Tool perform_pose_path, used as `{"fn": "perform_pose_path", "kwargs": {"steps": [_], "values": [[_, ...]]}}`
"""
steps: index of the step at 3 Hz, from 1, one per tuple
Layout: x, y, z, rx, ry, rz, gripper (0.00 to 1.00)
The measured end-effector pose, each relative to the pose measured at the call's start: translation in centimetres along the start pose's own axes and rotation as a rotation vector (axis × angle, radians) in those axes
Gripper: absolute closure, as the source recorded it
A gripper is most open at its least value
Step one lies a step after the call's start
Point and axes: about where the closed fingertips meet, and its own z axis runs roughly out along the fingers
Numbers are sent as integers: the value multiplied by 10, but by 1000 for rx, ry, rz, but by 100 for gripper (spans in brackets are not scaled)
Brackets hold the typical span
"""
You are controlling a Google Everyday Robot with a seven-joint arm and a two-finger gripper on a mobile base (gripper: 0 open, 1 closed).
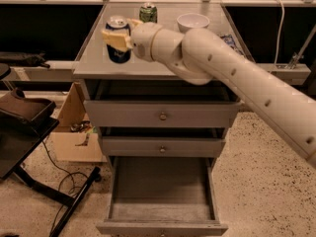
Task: Place pepsi can into bottom drawer
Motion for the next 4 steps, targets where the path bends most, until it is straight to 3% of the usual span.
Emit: {"fn": "perform_pose_path", "kwargs": {"steps": [1, 2, 3, 4], "values": [[52, 23, -48, 35, 37, 88, 100], [139, 39, -105, 77, 137, 167, 100], [225, 72, -121, 63, 200, 206, 100], [250, 77, -120, 52, 201, 259, 100]]}}
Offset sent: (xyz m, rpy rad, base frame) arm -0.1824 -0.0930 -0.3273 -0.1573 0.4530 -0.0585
